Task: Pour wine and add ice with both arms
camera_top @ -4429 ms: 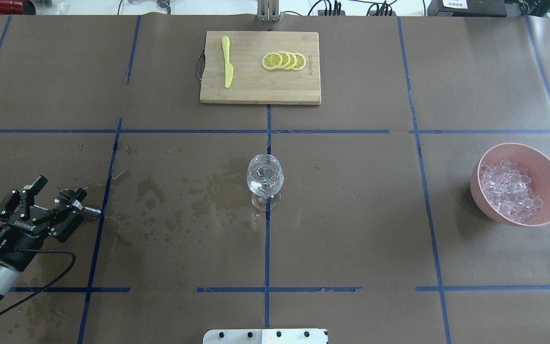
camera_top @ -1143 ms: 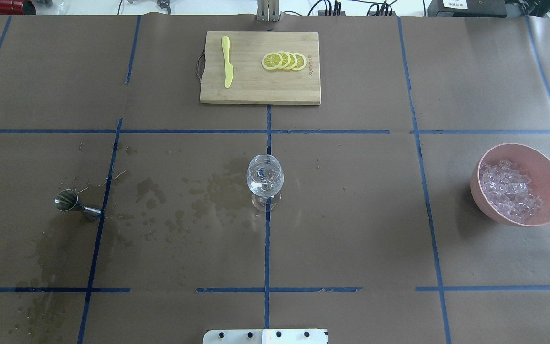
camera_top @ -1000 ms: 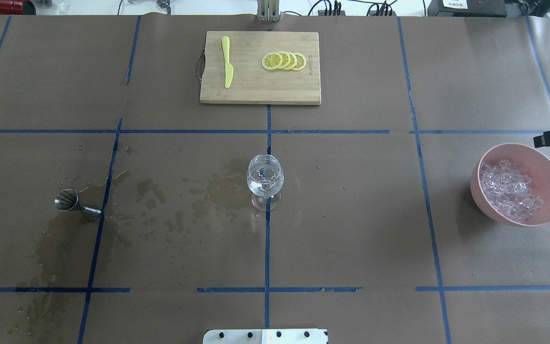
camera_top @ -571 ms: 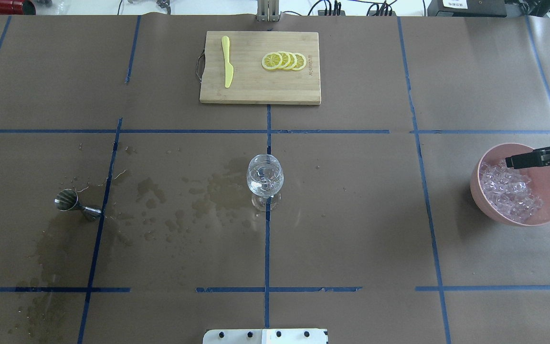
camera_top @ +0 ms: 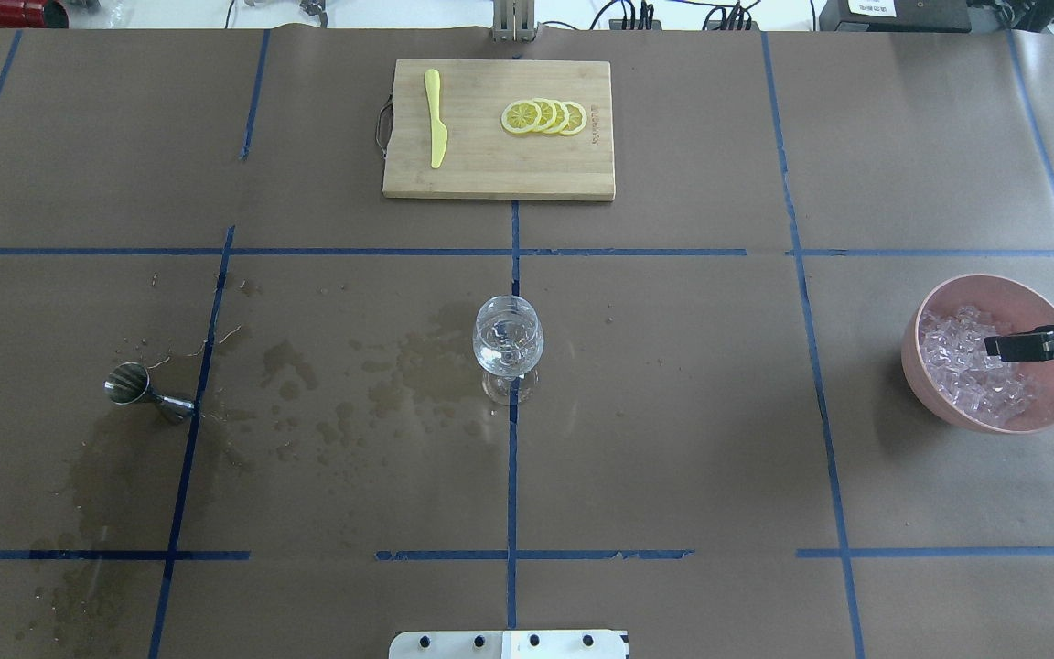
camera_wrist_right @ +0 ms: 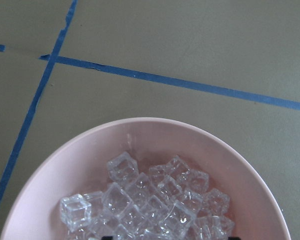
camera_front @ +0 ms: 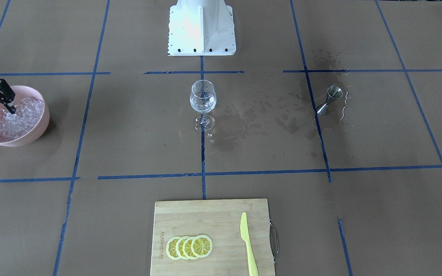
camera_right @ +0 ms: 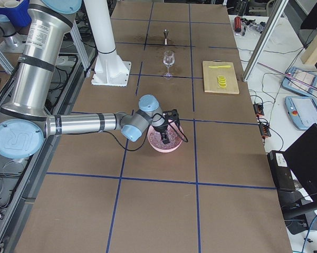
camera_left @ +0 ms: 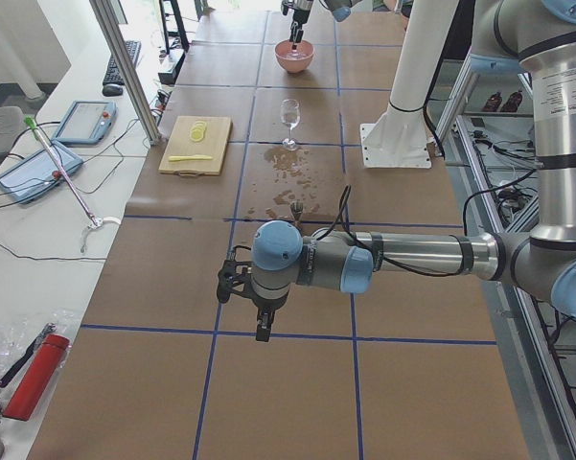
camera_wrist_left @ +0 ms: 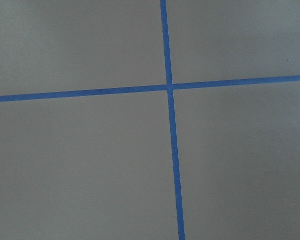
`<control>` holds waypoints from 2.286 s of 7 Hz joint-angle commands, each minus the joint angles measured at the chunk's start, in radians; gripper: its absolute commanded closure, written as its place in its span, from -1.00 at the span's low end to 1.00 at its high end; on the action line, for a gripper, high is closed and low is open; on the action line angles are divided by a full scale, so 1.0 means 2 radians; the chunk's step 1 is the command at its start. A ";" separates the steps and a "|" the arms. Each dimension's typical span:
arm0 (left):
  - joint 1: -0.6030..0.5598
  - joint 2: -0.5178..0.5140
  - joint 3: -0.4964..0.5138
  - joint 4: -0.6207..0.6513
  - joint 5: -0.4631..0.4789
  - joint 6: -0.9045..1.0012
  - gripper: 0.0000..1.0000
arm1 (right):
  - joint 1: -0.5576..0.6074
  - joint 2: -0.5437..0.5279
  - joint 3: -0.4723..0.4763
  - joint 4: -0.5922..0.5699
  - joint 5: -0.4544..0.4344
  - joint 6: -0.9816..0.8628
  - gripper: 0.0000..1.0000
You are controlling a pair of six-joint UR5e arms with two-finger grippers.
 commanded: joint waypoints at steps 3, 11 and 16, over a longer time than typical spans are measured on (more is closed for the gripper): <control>0.000 -0.001 -0.001 -0.003 0.000 0.000 -1.00 | -0.019 0.001 -0.010 0.016 -0.005 0.018 -0.49; 0.001 -0.002 0.000 -0.004 0.000 0.000 -1.00 | -0.028 0.001 -0.009 0.015 -0.006 0.008 1.00; 0.001 -0.010 0.001 -0.003 0.002 0.000 -1.00 | 0.026 0.053 0.136 -0.163 0.048 0.002 1.00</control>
